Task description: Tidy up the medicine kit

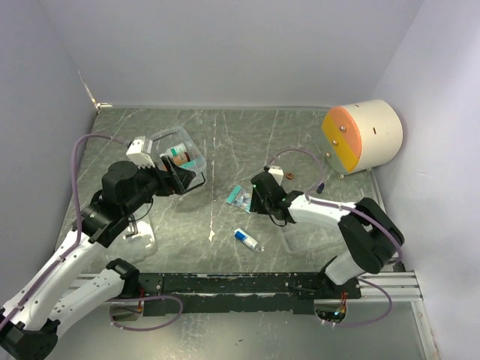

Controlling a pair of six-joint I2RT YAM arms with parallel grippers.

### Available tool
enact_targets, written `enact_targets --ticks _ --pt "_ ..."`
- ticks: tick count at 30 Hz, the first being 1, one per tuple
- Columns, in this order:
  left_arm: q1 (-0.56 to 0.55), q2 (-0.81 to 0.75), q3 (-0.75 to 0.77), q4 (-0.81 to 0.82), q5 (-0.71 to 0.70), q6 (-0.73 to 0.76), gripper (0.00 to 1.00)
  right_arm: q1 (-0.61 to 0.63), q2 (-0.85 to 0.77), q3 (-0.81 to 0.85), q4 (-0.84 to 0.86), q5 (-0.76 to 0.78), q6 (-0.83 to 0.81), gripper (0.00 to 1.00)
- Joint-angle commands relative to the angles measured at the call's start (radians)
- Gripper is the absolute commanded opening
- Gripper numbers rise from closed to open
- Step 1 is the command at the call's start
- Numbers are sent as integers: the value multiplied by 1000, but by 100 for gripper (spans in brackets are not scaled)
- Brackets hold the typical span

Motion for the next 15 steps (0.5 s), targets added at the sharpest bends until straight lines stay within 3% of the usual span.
enact_targets --ticks 1,15 --pt "-6 -22 -63 55 56 -27 91 -3 70 79 43 50 -43 44" --pt "-7 -21 -149 71 74 -82 87 -7 206 170 -34 112 -81 43"
